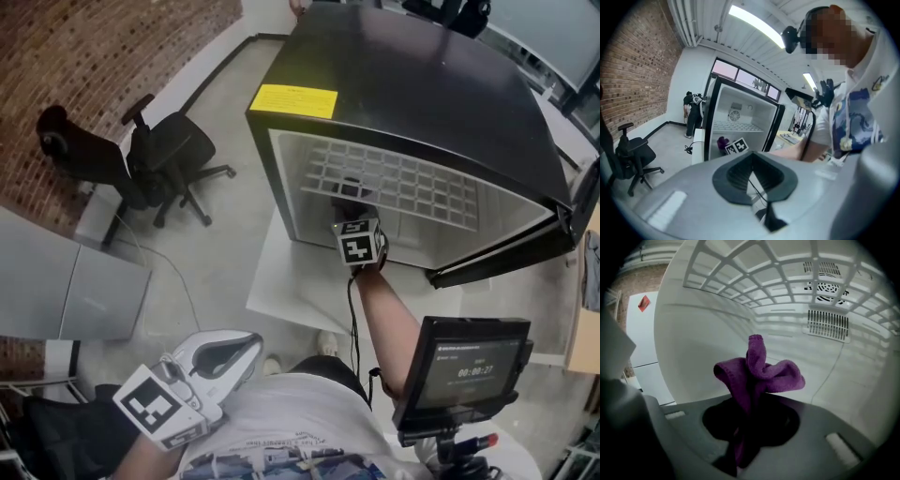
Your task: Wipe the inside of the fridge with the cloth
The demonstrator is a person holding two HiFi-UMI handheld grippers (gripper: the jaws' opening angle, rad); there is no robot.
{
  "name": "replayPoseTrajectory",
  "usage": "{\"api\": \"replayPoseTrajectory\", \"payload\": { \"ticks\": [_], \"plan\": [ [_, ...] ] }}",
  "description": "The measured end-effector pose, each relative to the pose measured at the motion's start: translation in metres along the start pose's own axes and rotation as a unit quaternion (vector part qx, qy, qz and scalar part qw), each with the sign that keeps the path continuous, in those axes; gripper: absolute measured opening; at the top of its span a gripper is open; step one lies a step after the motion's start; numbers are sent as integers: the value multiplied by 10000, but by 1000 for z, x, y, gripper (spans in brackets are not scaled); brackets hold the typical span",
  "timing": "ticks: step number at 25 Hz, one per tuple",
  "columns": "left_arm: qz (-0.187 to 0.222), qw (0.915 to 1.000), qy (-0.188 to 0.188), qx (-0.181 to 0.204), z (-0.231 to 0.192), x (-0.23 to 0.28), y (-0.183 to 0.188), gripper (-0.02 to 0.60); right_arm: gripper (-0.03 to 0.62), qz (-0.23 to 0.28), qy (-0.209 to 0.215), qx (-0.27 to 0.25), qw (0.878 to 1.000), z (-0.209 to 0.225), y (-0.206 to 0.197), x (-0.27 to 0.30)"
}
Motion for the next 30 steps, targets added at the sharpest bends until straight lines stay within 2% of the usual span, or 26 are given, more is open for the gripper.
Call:
{"api": "replayPoseTrajectory", "payload": {
  "ticks": [8,11,18,22,24,30],
  "plan": [
    [-11,10000,11,39,-2,-8,0,8,81,485,472,295,9973,-25,16,1],
    [-44,9999,-36,118,-1,-9,-1,8,81,676,448,236,9964,-24,19,-10],
    [-167,9988,-336,299,8,1,-2,8,81,594,-211,188,9978,15,-3,-44],
    [-262,9971,-617,357,17,13,-2,8,81,324,-799,339,9957,54,-31,-71],
    [-350,9954,-706,550,16,18,-5,8,81,196,-1061,418,9933,70,-44,-83],
    [-459,9923,-956,646,26,33,-4,8,81,-258,-1485,569,9869,97,-85,-106]
  ]
}}
Point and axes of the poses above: the fingertips, and each gripper's own axes: x forward along the fingers, z to its right, y out of its top, the point moved 7 cm from there along -x, backward along the fingers, and after that the axes turned 12 degrees about -x, right-handed, at the moved point
